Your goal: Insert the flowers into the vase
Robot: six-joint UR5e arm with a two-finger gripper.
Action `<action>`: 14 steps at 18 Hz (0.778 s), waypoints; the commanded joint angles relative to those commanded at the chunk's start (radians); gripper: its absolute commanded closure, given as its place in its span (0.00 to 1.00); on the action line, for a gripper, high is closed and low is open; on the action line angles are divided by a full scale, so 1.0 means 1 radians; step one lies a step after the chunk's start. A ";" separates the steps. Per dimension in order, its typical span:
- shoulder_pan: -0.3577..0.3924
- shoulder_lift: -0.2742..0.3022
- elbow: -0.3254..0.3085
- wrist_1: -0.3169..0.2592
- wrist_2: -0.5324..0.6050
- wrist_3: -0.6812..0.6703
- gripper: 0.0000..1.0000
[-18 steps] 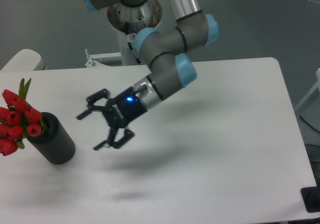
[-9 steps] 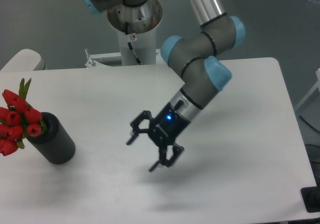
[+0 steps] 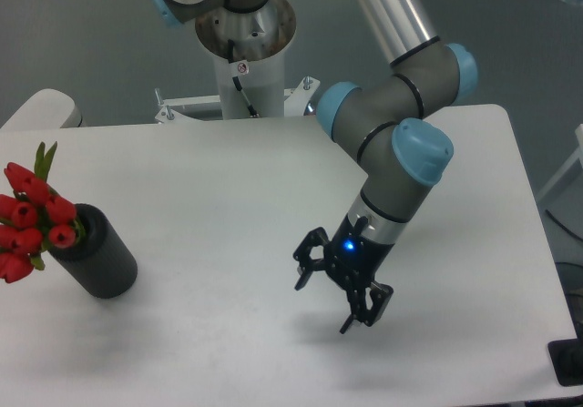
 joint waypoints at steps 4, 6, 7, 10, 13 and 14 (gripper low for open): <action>-0.009 -0.017 0.048 -0.060 0.092 0.009 0.00; -0.020 -0.031 0.071 -0.077 0.138 0.009 0.00; -0.020 -0.037 0.083 -0.085 0.160 0.009 0.00; -0.032 -0.060 0.101 -0.092 0.235 0.011 0.00; -0.041 -0.077 0.115 -0.100 0.301 0.012 0.00; -0.041 -0.080 0.115 -0.098 0.315 0.012 0.00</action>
